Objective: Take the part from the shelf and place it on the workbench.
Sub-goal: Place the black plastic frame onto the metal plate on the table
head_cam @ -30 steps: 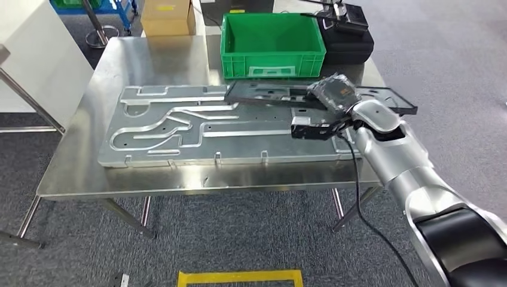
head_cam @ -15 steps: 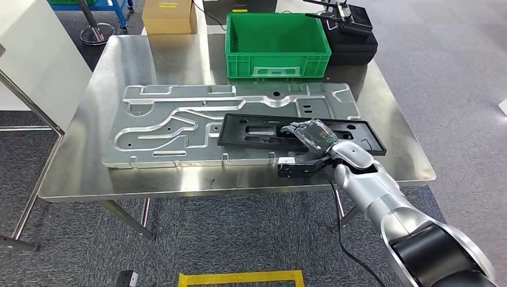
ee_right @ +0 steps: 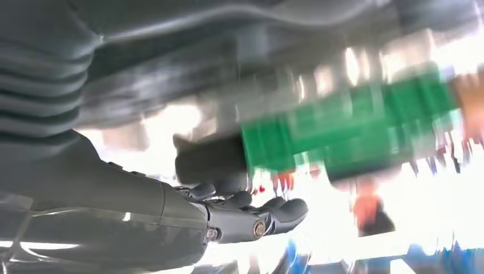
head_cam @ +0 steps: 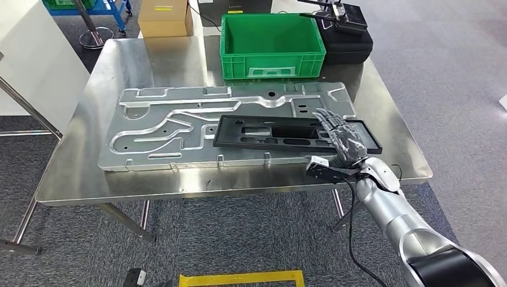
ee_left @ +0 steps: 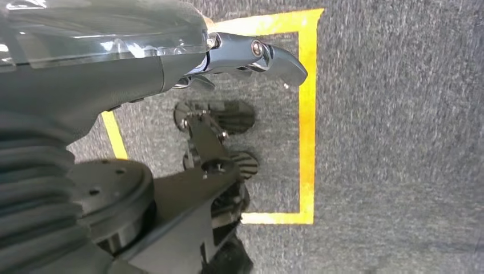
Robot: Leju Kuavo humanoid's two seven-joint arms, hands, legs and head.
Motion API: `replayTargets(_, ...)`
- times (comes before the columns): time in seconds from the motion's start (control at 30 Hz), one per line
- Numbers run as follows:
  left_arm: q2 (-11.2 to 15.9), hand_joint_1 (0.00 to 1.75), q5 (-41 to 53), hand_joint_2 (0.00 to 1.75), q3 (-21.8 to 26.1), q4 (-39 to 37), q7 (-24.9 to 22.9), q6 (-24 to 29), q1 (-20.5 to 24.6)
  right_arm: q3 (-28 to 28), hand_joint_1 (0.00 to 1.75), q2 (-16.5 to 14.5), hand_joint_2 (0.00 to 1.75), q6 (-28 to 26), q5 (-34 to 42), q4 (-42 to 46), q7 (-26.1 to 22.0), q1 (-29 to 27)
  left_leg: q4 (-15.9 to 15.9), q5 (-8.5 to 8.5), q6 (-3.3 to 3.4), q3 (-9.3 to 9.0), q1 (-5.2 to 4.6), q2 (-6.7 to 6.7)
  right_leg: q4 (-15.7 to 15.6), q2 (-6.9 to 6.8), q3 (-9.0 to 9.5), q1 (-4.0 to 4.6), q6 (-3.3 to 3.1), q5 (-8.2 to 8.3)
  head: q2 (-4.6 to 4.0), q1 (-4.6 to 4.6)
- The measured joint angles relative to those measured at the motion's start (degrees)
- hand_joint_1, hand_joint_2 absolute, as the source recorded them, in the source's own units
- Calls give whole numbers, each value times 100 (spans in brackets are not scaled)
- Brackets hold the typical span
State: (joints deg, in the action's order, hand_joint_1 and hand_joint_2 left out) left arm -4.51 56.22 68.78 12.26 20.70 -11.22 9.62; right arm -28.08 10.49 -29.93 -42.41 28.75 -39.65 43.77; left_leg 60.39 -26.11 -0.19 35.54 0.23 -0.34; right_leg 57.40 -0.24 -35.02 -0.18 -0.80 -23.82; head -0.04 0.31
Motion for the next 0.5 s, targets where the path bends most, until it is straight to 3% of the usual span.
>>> replayTargets(0.1, -1, 0, -84, 0, 1, 0, 70, -27, -26, 102, 0, 291, 0, -655, 331, 1241, 50, -619, 981, -551, -57, 409, 25, 1, -39, -26, 43, -15, -37, -1, 0, -21)
replayTargets(0.17, -1, 0, -135, 0, 1, 0, 138, -64, -72, 381, 0, 484, 0, -900, 129, 2263, 137, -1207, 1469, -702, -87, 624, 48, 4, -30, -36, 56, -14, -34, -24, 0, -23)
replayTargets(0.2, -1, 0, -161, 0, 1, 0, 177, -87, -97, 600, 0, 572, 0, -949, 9, 2800, 183, -1536, 1392, -608, -97, 578, 55, 5, -20, -39, 70, -17, -20, -42, 0, -25)
replayTargets(0.27, 3, 0, -225, 0, 4, 0, 262, -148, -138, 1143, 0, 729, 0, -984, -142, 3798, 238, -2206, 652, -226, -95, 200, 70, 2, 16, -45, 109, -28, 29, -99, 0, -26)
replayTargets(0.33, 7, 0, -301, 0, 17, 0, 381, -214, -187, 1857, 0, 898, 0, -1014, -131, 4739, 258, -2904, 2, -26, -48, -150, 68, -14, 72, -60, 123, -9, 96, -166, 0, -30)
replayTargets(0.43, 6, 0, -423, 0, 73, 0, 576, -270, -329, 3107, 0, 1099, 0, -913, 303, 5838, 220, -4002, -130, -59, 70, -246, 43, -43, 85, -85, 153, -2, 181, -213, 0, -33)
replayTargets(0.5, 8, 0, -495, 0, 122, 0, 659, -273, -441, 4009, 0, 1110, 0, -614, 605, 6291, 135, -4646, -160, -52, 138, -277, 53, -35, 197, -60, 141, -25, 242, -341, 0, -31)
